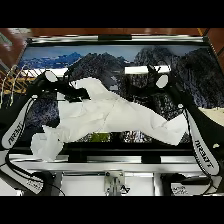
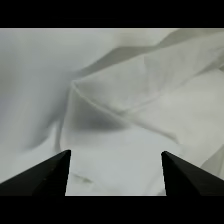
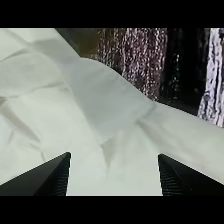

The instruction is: Fold the shirts.

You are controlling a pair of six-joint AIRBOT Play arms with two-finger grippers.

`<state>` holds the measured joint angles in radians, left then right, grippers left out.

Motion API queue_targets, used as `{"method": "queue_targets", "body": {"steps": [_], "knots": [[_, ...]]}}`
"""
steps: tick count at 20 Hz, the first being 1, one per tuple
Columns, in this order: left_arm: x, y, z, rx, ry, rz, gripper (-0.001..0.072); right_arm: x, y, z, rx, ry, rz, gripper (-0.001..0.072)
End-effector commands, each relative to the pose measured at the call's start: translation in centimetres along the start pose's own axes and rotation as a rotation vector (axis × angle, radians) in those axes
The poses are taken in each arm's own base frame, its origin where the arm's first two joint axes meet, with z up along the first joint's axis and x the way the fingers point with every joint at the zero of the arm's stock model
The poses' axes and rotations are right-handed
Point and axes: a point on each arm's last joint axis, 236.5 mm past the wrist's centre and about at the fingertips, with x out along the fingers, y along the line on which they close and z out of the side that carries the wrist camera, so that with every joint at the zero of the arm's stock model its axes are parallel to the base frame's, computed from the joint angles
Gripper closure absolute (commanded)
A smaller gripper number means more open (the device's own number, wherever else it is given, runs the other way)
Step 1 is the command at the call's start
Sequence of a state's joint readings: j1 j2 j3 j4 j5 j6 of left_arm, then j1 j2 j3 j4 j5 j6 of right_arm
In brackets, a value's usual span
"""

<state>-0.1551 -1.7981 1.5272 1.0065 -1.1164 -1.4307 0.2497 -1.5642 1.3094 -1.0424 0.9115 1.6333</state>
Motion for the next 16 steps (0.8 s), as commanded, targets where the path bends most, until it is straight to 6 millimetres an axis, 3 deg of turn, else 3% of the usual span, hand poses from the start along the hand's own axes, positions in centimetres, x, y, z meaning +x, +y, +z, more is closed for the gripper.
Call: {"method": "queue_targets", "body": {"steps": [1, 4, 5, 6, 9, 12, 16], "knots": [[2.6, 0.5, 0.8, 0.005, 0.033, -0.007, 0.0026, 2.6, 1.1, -1.3, -0.011, 0.044, 0.039, 0.0039], [3.2, 0.8, 0.2, -0.002, 0.062, -0.007, 0.0038, 4.0, 1.3, -2.2, -0.03, 0.068, 0.038, 0.0039], [3.2, 0.8, 0.0, -0.003, 0.069, -0.009, 0.0094, 4.3, 1.3, -2.3, -0.033, 0.072, 0.038, 0.0039], [3.2, 0.8, 0.0, -0.004, 0.071, -0.009, 0.0241, 4.5, 1.4, -2.4, -0.037, 0.072, 0.037, 0.0039], [3.0, 1.0, -0.3, -0.008, 0.085, -0.011, 0.0519, 4.9, 1.7, -2.3, -0.049, 0.055, 0.037, 0.0039], [2.4, 1.0, -1.4, 0.044, 0.132, -0.023, 0.063, 5.5, 1.7, -2.1, -0.047, 0.044, 0.033, 0.004], [-0.2, -0.6, -1.5, 0.173, 0.122, -0.04, 0.0657, 7.3, 0.3, -2.7, -0.018, 0.068, 0.011, 0.0126]]}}
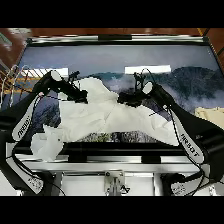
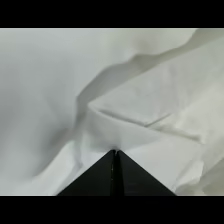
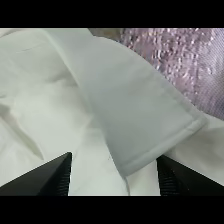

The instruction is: Fold the shirts.

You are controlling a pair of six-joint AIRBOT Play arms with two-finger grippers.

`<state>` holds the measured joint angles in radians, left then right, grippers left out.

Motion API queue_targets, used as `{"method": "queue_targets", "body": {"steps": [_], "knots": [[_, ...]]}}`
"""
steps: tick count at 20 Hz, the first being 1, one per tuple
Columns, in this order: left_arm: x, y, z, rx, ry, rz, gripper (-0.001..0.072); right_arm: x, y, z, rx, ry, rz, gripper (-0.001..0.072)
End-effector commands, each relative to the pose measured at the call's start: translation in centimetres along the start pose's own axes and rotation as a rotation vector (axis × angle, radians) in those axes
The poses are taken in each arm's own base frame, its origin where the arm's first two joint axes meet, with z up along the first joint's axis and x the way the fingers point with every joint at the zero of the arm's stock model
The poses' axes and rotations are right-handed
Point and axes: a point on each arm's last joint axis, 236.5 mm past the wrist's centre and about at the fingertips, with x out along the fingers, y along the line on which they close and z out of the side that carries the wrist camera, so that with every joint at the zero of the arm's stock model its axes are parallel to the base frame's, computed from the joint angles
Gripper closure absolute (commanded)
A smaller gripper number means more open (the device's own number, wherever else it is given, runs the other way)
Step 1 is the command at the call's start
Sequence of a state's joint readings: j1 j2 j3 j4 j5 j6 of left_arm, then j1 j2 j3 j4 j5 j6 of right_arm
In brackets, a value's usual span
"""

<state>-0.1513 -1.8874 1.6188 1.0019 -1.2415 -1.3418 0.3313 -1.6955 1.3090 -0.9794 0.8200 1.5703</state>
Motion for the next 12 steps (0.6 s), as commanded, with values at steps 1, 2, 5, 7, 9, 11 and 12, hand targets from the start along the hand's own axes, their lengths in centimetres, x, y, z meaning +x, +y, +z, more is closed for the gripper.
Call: {"method": "queue_targets", "body": {"steps": [1, 2, 5, 7, 9, 11, 12], "knots": [[-2.5, -1.6, 0.0, 0.115, -0.021, -0.006, 0.0657, 1.4, -0.9, -0.1, 0.027, 0.001, -0.015, 0.0261], [-3.7, -2.3, 0.3, 0.145, -0.047, -0.003, 0.0656, 1.5, -1.0, 0.4, 0.033, -0.02, -0.016, 0.0432], [-7.3, -4.3, 1.2, 0.219, -0.135, 0.008, 0.0657, 0.7, -0.1, 3.0, 0.041, -0.125, 0.013, 0.0655], [-10.1, -5.8, 2.2, 0.261, -0.222, 0.022, 0.0657, -1.8, 1.9, 5.2, -0.069, -0.204, 0.034, 0.0655], [-12.8, -7.2, 2.9, 0.29, -0.304, 0.034, 0.0656, -5.8, 5.2, 7.5, -0.203, -0.288, 0.069, 0.0655], [-13.4, -7.6, 3.0, 0.294, -0.32, 0.036, 0.0502, -9.2, 7.7, 8.9, -0.21, -0.349, 0.106, 0.0655], [-12.8, -7.2, 3.0, 0.256, -0.308, 0.031, 0.0301, -9.5, 8.1, 8.6, -0.2, -0.333, 0.116, 0.0656]]}}
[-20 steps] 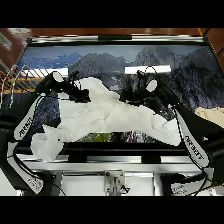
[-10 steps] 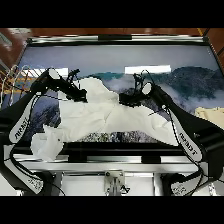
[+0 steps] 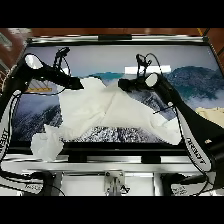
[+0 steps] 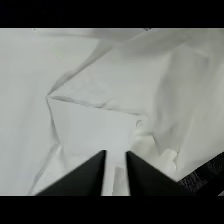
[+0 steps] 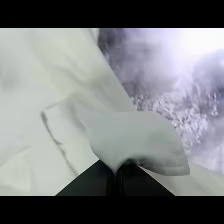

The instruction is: Fold the shirts.

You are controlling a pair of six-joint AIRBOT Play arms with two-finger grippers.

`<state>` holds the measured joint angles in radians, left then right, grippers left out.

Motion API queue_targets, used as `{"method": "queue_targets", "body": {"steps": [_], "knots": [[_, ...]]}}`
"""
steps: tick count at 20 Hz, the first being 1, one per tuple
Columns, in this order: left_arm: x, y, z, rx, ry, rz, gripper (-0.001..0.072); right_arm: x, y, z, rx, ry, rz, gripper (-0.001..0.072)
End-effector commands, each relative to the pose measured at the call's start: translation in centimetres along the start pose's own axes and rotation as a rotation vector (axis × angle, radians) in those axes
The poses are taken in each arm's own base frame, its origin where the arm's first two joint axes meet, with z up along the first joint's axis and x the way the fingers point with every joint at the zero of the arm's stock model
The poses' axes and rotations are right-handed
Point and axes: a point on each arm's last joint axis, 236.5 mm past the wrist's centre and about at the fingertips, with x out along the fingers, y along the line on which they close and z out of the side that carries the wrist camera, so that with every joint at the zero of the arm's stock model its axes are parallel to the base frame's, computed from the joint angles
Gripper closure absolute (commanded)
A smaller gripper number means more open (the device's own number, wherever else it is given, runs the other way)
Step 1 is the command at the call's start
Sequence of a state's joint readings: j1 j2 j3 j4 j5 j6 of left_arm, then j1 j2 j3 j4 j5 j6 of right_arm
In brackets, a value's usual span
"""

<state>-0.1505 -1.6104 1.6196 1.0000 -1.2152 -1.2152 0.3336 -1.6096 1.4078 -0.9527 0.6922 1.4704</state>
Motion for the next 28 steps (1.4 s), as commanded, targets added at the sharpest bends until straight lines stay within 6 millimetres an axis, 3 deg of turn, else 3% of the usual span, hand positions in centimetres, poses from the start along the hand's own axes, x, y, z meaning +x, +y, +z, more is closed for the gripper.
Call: {"method": "queue_targets", "body": {"steps": [1, 5, 7, 8, 11, 14, 15, 16, 17, 19, 20, 21, 23, 28], "knots": [[0.1, 0.3, 0.4, -0.079, -0.017, 0.008, 0.0189, -2.5, 2.5, 1.3, -0.033, -0.008, 0.038, 0.0655], [6.8, 2.9, -3.4, -0.288, 0.142, -0.026, 0.0161, -1.8, 1.3, -3.4, -0.099, 0.178, -0.011, 0.0655], [10.0, 2.4, -5.0, -0.364, 0.203, -0.107, 0.0082, -1.4, 1.9, -4.4, -0.161, 0.199, -0.032, 0.0656], [11.2, 1.9, -5.6, -0.396, 0.229, -0.15, 0.008, -1.2, 2.4, -4.8, -0.185, 0.207, -0.034, 0.0656], [13.5, 1.5, -7.4, -0.427, 0.289, -0.197, 0.0066, -0.7, 4.0, -6.3, -0.25, 0.233, -0.032, 0.0655], [13.8, 1.4, -8.3, -0.419, 0.324, -0.21, 0.0041, -0.4, 5.2, -7.1, -0.266, 0.244, -0.018, 0.0655], [13.8, 1.4, -8.3, -0.42, 0.324, -0.21, 0.0112, -0.4, 5.3, -7.1, -0.262, 0.244, -0.017, 0.0655], [13.8, 1.4, -8.2, -0.421, 0.323, -0.21, 0.0259, -0.4, 5.2, -7.1, -0.255, 0.244, -0.018, 0.0655], [13.8, 1.4, -8.3, -0.425, 0.324, -0.211, 0.0306, -0.4, 5.2, -7.1, -0.252, 0.244, -0.019, 0.0655], [13.3, 0.5, -8.8, -0.423, 0.358, -0.243, 0.0291, -0.4, 5.2, -7.2, -0.248, 0.245, -0.02, 0.0655], [13.0, 0.1, -9.4, -0.4, 0.387, -0.261, 0.021, -0.4, 5.2, -7.2, -0.244, 0.245, -0.021, 0.0655], [12.6, 0.0, -10.0, -0.384, 0.413, -0.265, 0.0189, -0.4, 5.2, -7.2, -0.244, 0.245, -0.021, 0.0655], [12.4, 0.8, -10.3, -0.376, 0.424, -0.223, 0.0204, -0.4, 5.2, -7.1, -0.242, 0.245, -0.021, 0.0655], [13.7, 2.0, -7.3, -0.421, 0.28, -0.182, 0.054, -0.4, 5.2, -7.1, -0.24, 0.244, -0.022, 0.0655]]}}
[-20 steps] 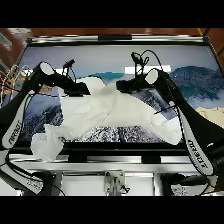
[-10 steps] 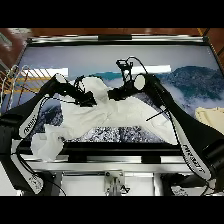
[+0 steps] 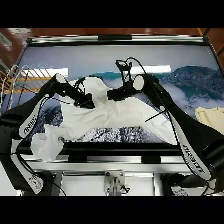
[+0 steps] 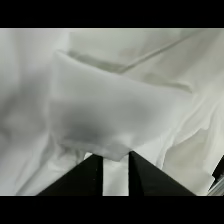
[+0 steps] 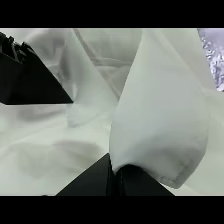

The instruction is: Fold the shirts.

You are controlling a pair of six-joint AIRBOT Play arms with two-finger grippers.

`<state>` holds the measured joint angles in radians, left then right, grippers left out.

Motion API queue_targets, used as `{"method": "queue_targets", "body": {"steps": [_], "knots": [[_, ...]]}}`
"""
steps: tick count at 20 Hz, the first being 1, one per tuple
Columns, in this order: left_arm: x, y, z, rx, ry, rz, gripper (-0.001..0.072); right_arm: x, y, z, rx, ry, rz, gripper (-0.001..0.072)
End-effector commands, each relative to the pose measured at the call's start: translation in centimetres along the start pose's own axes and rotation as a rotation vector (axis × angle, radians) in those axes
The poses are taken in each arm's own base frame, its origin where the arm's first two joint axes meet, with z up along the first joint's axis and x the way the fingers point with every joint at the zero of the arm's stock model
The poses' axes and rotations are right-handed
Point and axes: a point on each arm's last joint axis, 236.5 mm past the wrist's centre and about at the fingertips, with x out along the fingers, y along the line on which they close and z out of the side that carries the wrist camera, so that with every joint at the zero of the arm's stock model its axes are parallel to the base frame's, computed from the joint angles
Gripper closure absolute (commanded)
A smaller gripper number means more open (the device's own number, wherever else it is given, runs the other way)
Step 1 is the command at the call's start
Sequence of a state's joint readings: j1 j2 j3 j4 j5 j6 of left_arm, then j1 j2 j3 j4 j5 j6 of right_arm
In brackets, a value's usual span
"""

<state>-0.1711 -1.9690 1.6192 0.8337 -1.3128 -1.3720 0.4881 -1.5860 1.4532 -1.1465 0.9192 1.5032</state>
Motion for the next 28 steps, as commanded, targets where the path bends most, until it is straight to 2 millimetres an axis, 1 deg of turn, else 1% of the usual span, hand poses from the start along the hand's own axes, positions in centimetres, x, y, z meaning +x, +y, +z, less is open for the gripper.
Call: {"method": "queue_targets", "body": {"steps": [1, 2, 3, 6, 7, 9, 10, 11, 13, 14, 15, 16, 17, 18, 19, 20, 21, 22, 23, 24, 25, 26, 27, 28], "knots": [[-0.2, -0.4, 2.6, -0.022, -0.113, -0.014, 0.0574, 0.0, 0.1, 0.0, 0.0, 0.0, 0.001, 0.0655], [-0.3, -0.7, 3.3, -0.025, -0.14, -0.023, 0.0638, 0.0, 0.1, 0.0, 0.0, 0.0, 0.001, 0.0655], [-0.6, -0.8, 3.9, -0.022, -0.168, -0.021, 0.0656, 0.0, 0.1, 0.0, 0.0, 0.0, 0.001, 0.0655], [-1.9, -1.3, 5.2, 0.005, -0.237, -0.011, 0.0659, 0.0, 0.1, 0.0, -0.001, 0.0, 0.001, 0.0655], [-2.7, -1.9, 5.6, 0.039, -0.267, -0.007, 0.0659, -0.1, 0.1, 0.1, -0.001, -0.002, 0.001, 0.0655], [-5.6, -3.6, 6.4, 0.118, -0.339, 0.0, 0.0659, -0.7, -0.1, 0.8, -0.011, -0.033, -0.011, 0.0655], [-7.7, -4.7, 6.7, 0.17, -0.389, 0.006, 0.0659, -1.6, -0.6, 1.9, -0.015, -0.074, -0.025, 0.0655], [-10.6, -6.1, 7.2, 0.23, -0.46, 0.016, 0.0659, -3.0, -1.1, 3.2, 0.001, -0.126, -0.03, 0.0655], [-18.0, -9.7, 7.7, 0.357, -0.646, 0.048, 0.0658, -7.1, -2.7, 6.4, 0.07, -0.265, -0.045, 0.0655], [-22.4, -12.1, 7.4, 0.425, -0.761, 0.066, 0.0658, -9.8, -3.3, 8.0, 0.096, -0.345, -0.052, 0.0655], [-26.6, -14.7, 6.7, 0.474, -0.877, 0.067, 0.0658, -12.6, -3.7, 9.5, 0.107, -0.425, -0.054, 0.0655], [-31.0, -17.8, 5.6, 0.501, -1.006, 0.039, 0.0658, -16.2, -3.8, 11.0, 0.111, -0.52, -0.056, 0.0655], [-35.8, -21.5, 3.9, 0.524, -1.153, -0.021, 0.0659, -19.8, -3.4, 12.3, 0.105, -0.614, -0.054, 0.0655], [-39.9, -25.3, 1.5, 0.554, -1.279, -0.101, 0.0658, -24.2, -2.4, 13.8, 0.091, -0.729, -0.044, 0.0655], [-43.6, -29.3, -1.8, 0.6, -1.394, -0.192, 0.0658, -29.0, -0.7, 15.0, 0.067, -0.854, -0.027, 0.0655], [-46.4, -32.7, -5.4, 0.674, -1.487, -0.247, 0.0658, -33.4, 1.2, 15.7, 0.041, -0.961, -0.001, 0.0655], [-47.9, -35.2, -8.5, 0.776, -1.556, -0.234, 0.0658, -37.5, 3.8, 15.8, -0.006, -1.042, 0.033, 0.0655], [-48.8, -37.0, -11.5, 0.89, -1.604, -0.185, 0.0658, -40.3, 6.0, 15.3, -0.054, -1.087, 0.054, 0.0655], [-49.2, -37.8, -13.5, 0.95, -1.619, -0.151, 0.0658, -42.0, 7.8, 14.4, -0.093, -1.102, 0.074, 0.0655], [-49.1, -37.9, -14.8, 0.975, -1.602, -0.122, 0.0658, -42.6, 9.2, 13.3, -0.115, -1.08, 0.096, 0.0655], [-48.2, -37.3, -15.0, 0.964, -1.556, -0.102, 0.0658, -41.6, 10.2, 11.9, -0.13, -1.012, 0.114, 0.0655], [-46.5, -36.0, -14.5, 0.928, -1.474, -0.067, 0.0658, -39.7, 10.7, 10.4, -0.142, -0.913, 0.125, 0.0655], [-44.3, -34.2, -13.6, 0.886, -1.378, -0.02, 0.0658, -36.7, 10.8, 8.7, -0.138, -0.781, 0.129, 0.0655], [-41.3, -31.4, -12.3, 0.827, -1.267, 0.046, 0.0658, -33.5, 10.2, 7.0, -0.122, -0.646, 0.11, 0.0655]]}}
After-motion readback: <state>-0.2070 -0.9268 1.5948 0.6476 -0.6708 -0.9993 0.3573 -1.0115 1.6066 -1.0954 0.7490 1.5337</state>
